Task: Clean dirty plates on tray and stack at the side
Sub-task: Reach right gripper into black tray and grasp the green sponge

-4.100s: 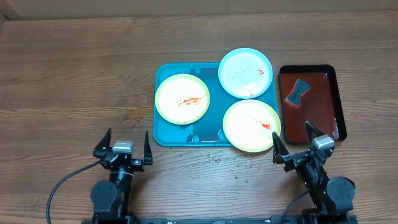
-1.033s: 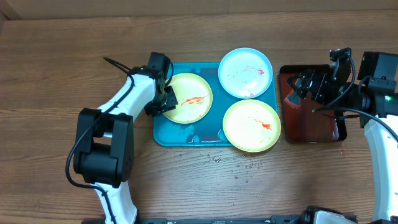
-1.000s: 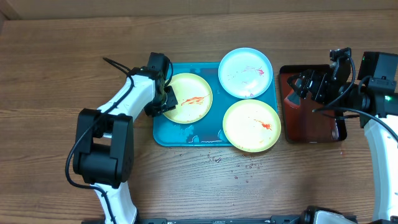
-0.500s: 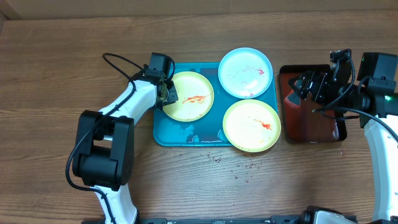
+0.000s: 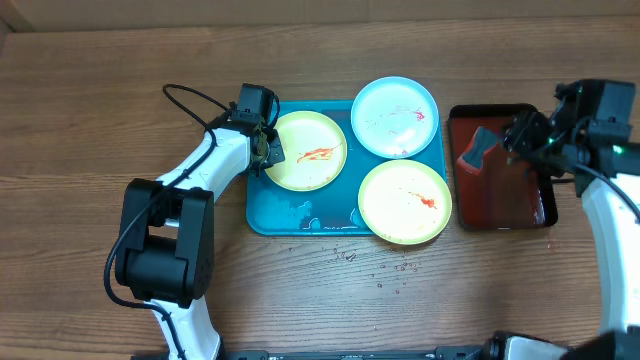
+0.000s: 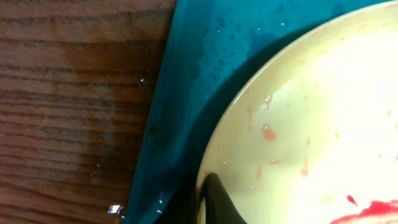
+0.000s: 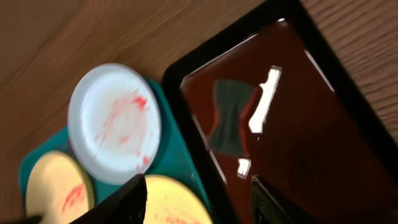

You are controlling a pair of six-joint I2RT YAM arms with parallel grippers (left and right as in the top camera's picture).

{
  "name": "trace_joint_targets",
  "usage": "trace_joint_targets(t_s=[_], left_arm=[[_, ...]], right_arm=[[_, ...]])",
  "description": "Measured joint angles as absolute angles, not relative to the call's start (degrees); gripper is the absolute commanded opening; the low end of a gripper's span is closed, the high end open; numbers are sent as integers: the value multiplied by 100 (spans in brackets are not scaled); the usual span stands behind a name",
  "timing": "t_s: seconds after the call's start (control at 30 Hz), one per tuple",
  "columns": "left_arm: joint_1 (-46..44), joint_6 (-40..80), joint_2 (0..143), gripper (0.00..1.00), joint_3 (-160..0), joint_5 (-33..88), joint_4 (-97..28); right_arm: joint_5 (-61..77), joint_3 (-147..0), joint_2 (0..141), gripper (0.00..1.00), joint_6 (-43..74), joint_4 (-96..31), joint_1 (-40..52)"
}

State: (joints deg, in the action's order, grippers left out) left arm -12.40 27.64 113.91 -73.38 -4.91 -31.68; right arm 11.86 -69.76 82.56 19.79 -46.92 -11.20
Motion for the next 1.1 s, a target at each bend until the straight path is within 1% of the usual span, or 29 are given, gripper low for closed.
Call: trace_joint_targets(t_s=[0.17,0.27,0.57,0.67,0.83,1.0,1.07,1.1], left_arm=[[-1236,2766,11391,4,-7363,-329,-3291],[-1219,2766,11391,4,-7369,-213,-3328],[-1179,2768,11391,4,-7376,86,-3385],[-1173,2768,11391,4,-7376,126,-3387],[-1173,2768,11391,4,-7376,152,-3387],[-1173,2768,11391,4,-7376,156,-3389],[-1173,2766,11391,4,-7376,158,-3389],[-1173,2768,11391,4,-7376,158,-3389]], right_arm=[[825,-6976,8989,50,2700,-4316,-1055],[742,-6976,9415,50,2965,-4143,-974],[432,-6976,10447,49,3183,-3559,-587],[329,-6976,10586,44,3039,-3343,-521],[231,-6976,10822,30,2724,-3085,-521],[187,-6976,11015,29,2609,-2993,-482],[132,-6976,11072,27,2571,-2993,-438],[84,-6976,11100,24,2558,-2995,-403]])
